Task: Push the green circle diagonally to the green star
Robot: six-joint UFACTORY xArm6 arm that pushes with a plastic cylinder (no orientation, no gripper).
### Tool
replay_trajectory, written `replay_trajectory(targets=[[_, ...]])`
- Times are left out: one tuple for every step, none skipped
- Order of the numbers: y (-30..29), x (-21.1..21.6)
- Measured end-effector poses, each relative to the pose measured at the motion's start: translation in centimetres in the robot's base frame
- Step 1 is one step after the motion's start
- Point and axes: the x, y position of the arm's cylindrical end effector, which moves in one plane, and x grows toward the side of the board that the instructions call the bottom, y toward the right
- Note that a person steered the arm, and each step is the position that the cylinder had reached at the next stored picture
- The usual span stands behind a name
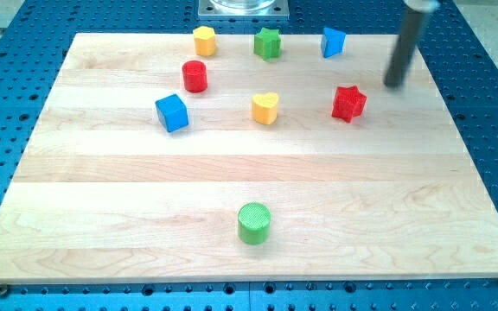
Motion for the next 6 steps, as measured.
replay_trajectory(targets=[[-1.6, 14.3], [-17.4, 23.9], [-21.9, 24.4], [-24.1, 21.0], [-26.4, 19.6], [-26.5, 11.7]])
